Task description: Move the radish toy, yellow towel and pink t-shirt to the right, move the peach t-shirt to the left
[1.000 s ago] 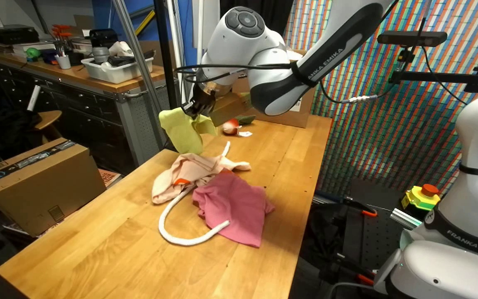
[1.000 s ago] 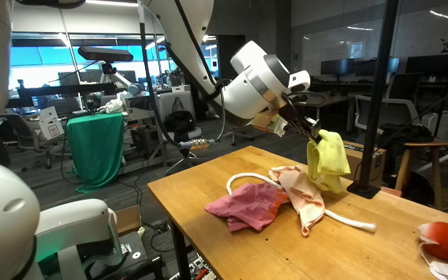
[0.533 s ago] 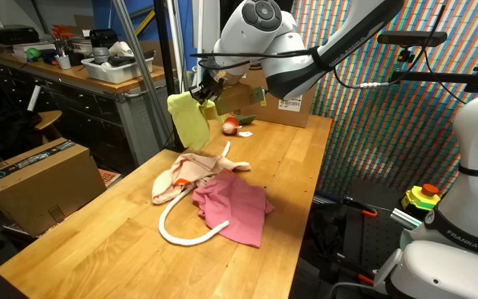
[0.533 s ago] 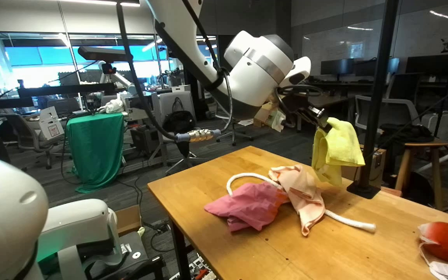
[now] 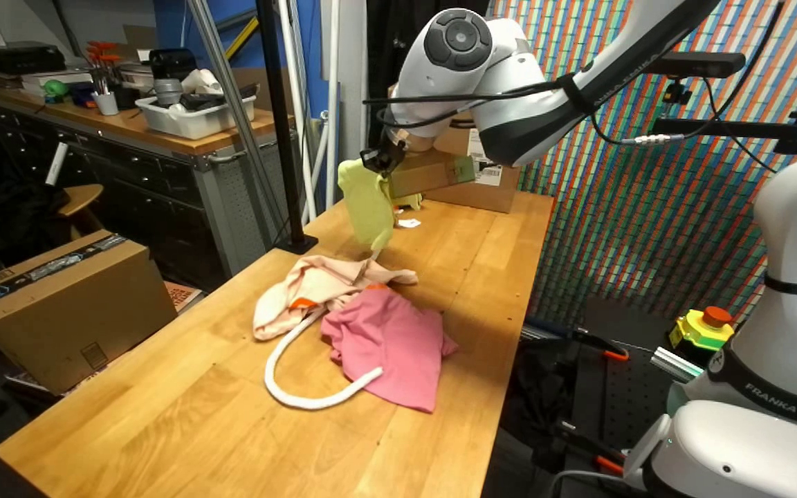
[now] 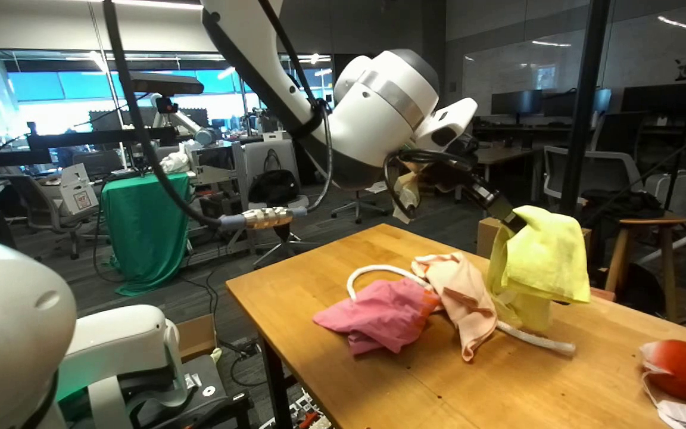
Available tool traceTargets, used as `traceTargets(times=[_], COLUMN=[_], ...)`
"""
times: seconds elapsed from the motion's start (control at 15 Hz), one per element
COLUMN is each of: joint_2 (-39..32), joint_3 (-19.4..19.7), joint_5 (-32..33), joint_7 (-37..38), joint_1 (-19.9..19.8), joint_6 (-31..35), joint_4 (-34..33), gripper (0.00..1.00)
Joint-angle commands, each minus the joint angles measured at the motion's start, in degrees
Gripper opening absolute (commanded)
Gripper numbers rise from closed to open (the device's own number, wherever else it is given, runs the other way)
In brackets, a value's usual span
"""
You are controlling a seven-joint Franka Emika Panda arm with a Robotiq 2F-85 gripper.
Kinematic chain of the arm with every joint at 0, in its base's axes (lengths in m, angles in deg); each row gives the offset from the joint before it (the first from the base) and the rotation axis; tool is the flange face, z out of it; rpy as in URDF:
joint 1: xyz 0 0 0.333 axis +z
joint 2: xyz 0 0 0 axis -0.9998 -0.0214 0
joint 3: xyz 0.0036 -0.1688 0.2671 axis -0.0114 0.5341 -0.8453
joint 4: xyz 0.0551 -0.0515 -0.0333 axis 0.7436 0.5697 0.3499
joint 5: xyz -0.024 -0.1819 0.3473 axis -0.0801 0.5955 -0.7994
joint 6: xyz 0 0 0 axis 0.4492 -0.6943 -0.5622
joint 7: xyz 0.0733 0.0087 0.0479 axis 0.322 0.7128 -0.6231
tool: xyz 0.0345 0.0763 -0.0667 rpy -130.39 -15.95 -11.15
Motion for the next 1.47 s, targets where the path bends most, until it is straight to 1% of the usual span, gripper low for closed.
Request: traceTargets(times=[0.0,0.13,0.27,0.4,0.6,0.73,0.93,1.4], joint_2=[5.8,5.8,5.3,4.2,2.9,2.4,2.1,1.2], joint_3=[-13.3,-21.2,-25.7,-28.4,-30.2,-30.8,-31.5,-32.0], joint_5=[2.6,1.7,1.0,0.3,-0.7,-1.6,-2.5,-6.5], joint_7=[5.6,7.6,8.9,10.0,11.2,11.4,12.4,12.2], joint_1=[-12.8,-21.3,-27.1,-31.6,-36.8,-39.1,-41.1,-43.1], joint_6=[-8.5,-12.3,-15.3,-17.4,-19.2,-19.7,-21.0,-25.3], joint_4=[3.9,4.6,4.6,4.2,3.3,3.4,3.6,3.8], gripper=[0.06,0.06,0.06,0.06,0.06,0.06,0.06,0.06])
